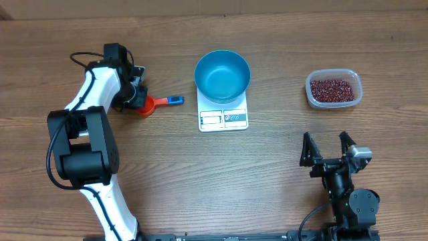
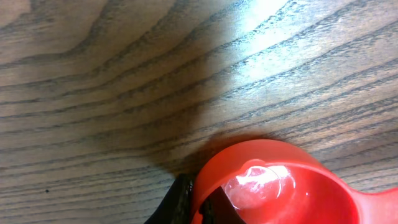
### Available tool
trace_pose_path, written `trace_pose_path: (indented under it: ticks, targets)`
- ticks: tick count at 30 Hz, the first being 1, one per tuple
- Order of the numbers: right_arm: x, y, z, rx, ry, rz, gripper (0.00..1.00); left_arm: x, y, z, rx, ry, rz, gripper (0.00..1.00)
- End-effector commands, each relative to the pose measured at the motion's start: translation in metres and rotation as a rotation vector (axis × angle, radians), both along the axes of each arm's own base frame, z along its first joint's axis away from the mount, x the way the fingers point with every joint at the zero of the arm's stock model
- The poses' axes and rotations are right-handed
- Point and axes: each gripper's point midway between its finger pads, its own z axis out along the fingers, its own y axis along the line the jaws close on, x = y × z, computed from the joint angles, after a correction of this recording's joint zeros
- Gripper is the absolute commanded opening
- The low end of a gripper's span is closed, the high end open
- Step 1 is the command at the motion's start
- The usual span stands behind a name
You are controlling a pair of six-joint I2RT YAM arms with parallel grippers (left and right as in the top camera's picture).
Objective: Scoop item into bowl and weigh 150g on scale
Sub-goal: 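Lift the red scoop and carry it right toward the teal bowl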
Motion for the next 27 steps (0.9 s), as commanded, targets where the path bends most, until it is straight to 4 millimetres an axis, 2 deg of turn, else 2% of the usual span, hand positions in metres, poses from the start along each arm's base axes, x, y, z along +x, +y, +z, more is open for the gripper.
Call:
trace_pose_path:
  ticks: [1,8,18,23,27]
  targets:
    - [0.0,0.0,-0.002,-0.008,-0.003,-0.001,1.0,-0.002,0.0,-0.004,0.006,0.008,0.006,0.05]
    - [0.0,0.0,-0.002,-0.008,-0.003,-0.001,1.0,-0.001,0.001,-0.002,0.006,0.005,0.006,0.04]
    - [0.0,0.0,-0.002,-0.008,-0.003,-0.001,1.0,0.004,-0.007,0.013,-0.003,-0.007,-0.008,0.04]
    - [0.0,0.0,-0.002,-0.008,-0.003,-0.001,1.0,0.009,-0.02,0.025,0.0,-0.024,-0.039,0.04]
    - [0.0,0.0,-0.002,-0.008,-0.003,-0.001,1.0,0.014,-0.031,0.044,0.007,-0.069,-0.066,0.04]
